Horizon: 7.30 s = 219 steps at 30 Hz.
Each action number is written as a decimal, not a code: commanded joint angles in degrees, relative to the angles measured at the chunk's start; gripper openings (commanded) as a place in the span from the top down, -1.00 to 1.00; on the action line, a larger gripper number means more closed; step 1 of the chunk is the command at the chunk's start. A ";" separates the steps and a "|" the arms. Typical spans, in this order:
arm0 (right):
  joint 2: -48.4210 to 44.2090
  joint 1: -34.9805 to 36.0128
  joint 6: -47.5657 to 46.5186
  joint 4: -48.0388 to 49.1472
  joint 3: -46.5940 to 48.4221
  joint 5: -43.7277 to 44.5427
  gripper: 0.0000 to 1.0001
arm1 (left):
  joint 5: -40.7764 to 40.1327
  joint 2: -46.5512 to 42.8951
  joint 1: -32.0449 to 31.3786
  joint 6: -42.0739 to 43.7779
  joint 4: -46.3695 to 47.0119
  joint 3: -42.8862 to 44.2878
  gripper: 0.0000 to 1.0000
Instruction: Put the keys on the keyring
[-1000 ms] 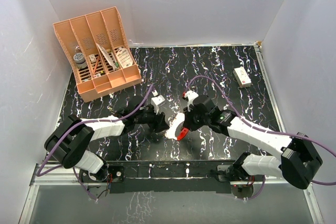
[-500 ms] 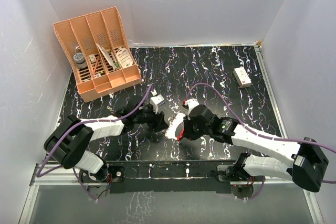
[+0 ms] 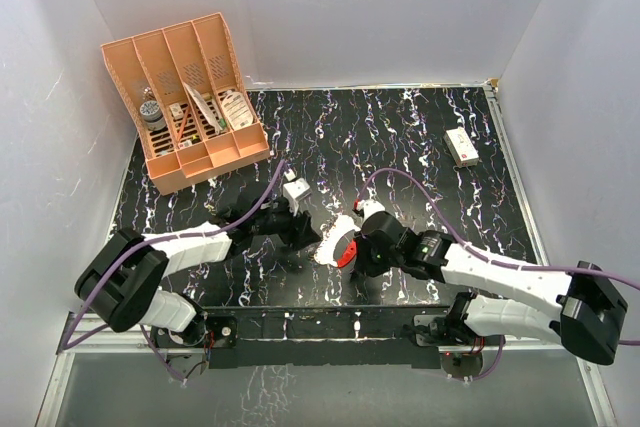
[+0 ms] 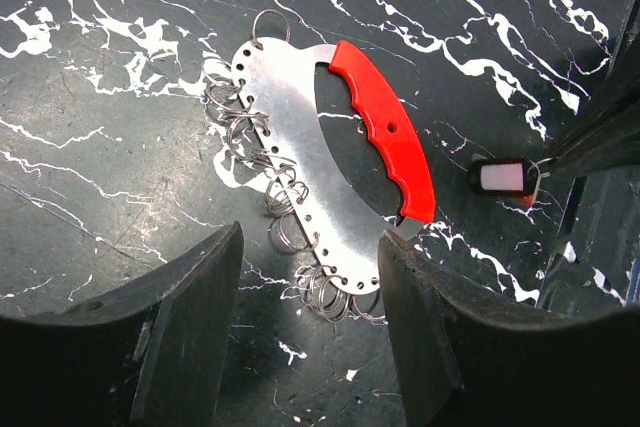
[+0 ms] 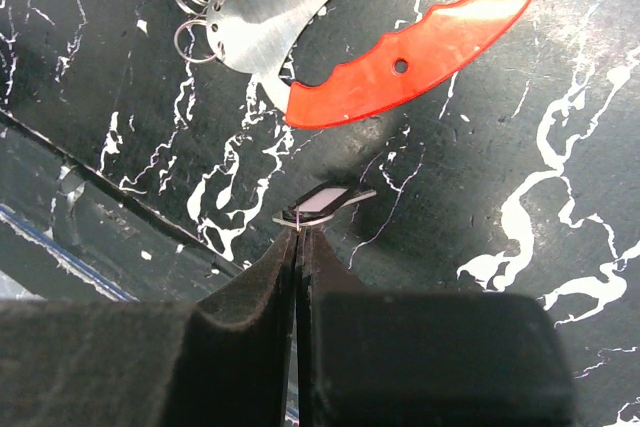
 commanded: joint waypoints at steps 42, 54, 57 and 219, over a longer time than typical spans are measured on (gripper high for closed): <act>13.36 0.34 -10.59 10.75 8.33 5.91 1.00 | 0.69 -3.40 0.38 -0.84 2.56 -3.54 -0.11; 18.59 -0.07 -14.95 14.51 10.61 4.63 1.00 | 0.96 -2.29 0.37 -1.20 4.31 -4.28 -0.11; 19.63 -0.53 -15.95 15.80 10.91 3.82 1.00 | 0.60 -2.29 0.38 -1.39 4.33 -4.48 -0.11; 29.05 -2.94 -33.89 21.54 15.99 0.07 1.00 | -10.82 -10.53 0.39 -10.38 3.85 -10.62 -0.09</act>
